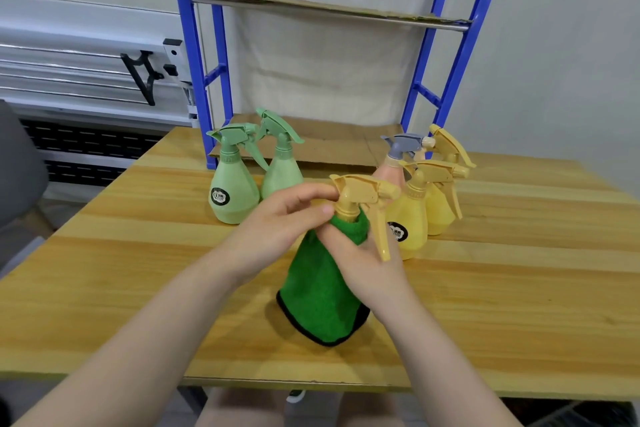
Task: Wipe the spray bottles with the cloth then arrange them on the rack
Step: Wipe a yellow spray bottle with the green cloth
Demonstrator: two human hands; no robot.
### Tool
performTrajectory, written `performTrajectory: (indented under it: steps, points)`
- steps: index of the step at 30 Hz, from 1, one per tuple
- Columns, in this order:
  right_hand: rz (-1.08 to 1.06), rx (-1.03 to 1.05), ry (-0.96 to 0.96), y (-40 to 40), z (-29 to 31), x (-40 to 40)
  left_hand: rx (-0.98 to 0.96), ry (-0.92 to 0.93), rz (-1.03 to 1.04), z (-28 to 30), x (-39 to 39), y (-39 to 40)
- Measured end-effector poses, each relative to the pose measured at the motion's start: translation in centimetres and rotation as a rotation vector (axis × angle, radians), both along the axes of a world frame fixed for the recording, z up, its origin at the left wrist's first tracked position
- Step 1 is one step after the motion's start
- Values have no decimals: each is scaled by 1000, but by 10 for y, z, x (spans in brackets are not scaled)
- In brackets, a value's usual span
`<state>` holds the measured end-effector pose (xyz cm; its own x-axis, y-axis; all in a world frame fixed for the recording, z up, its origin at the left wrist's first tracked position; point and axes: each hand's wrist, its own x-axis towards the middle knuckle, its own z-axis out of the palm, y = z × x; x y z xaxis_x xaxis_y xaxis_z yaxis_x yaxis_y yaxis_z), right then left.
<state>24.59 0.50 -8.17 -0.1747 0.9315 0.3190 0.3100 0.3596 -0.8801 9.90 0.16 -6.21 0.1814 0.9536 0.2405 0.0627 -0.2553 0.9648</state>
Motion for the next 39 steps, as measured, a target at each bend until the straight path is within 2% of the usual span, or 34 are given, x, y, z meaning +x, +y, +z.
performTrajectory:
  steps: [3, 7, 10, 16, 22, 28, 32, 34, 39]
  points:
    - [-47, 27, -39, 3, 0, 2, 57, 9, 28, -4, 7, -2]
    - [-117, 157, -145, 4, -3, -6, 116, -179, 32, -6, 19, -5]
    - [-146, 229, -237, 4, -6, -8, 145, -190, 88, -8, 24, -5]
    - [-119, 185, -290, -3, -12, -13, 169, -236, 263, -13, 29, -5]
    - [-118, 107, -248, -7, -14, -9, 126, -302, 219, -5, 15, 1]
    - [-56, 66, -282, -14, -29, -3, 14, -564, 325, 1, 9, 5]
    - [19, -2, -226, -19, -37, 0, -38, -670, 289, 7, 2, 2]
    - [52, -40, -199, -19, -36, 0, -19, -661, 279, 11, -3, 1]
    - [110, -78, -125, -11, -21, -1, 69, -435, 193, 14, -3, 2]
